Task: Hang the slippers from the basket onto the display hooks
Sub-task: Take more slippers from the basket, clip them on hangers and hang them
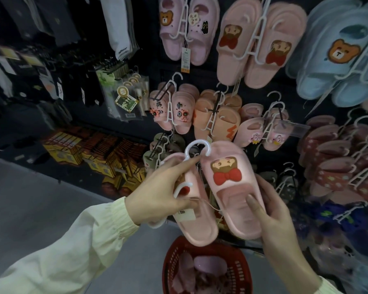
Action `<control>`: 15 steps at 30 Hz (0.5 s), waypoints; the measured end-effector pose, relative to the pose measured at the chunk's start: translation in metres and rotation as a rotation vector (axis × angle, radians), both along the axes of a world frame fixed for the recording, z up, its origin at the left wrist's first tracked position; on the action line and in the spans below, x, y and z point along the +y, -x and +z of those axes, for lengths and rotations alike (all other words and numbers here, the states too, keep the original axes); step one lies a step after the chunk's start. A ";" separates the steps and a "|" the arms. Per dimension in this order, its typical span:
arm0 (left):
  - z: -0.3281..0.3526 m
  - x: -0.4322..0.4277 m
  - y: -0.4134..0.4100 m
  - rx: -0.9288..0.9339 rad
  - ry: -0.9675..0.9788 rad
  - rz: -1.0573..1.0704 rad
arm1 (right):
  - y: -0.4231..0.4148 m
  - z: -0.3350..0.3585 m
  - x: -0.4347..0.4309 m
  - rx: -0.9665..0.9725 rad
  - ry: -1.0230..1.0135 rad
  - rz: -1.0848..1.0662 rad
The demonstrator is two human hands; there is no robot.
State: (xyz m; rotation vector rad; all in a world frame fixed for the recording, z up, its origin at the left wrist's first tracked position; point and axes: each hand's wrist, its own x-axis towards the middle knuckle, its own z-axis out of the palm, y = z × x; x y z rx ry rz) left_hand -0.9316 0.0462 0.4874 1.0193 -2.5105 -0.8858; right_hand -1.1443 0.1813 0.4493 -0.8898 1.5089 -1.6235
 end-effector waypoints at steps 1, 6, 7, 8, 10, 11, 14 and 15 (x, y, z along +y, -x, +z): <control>-0.001 0.001 0.001 0.004 -0.003 -0.010 | -0.003 -0.002 0.000 0.002 0.006 0.009; -0.006 0.007 0.009 -0.030 0.068 0.020 | -0.015 -0.003 -0.001 -0.025 0.030 0.042; -0.006 0.009 0.010 -0.035 0.082 0.036 | -0.016 -0.003 -0.001 -0.031 0.034 0.046; -0.005 0.012 0.011 -0.029 0.086 0.050 | -0.017 -0.004 0.000 -0.035 0.034 0.052; -0.004 0.016 0.012 -0.016 0.100 0.084 | -0.019 -0.006 0.002 -0.033 0.024 0.070; -0.005 0.018 0.013 -0.025 0.121 0.105 | -0.020 -0.007 0.003 -0.025 0.015 0.082; -0.008 0.020 0.017 -0.063 0.187 0.150 | -0.020 -0.011 0.006 -0.037 -0.018 0.112; -0.008 0.021 0.017 -0.069 0.200 0.155 | -0.020 -0.012 0.007 -0.047 -0.029 0.135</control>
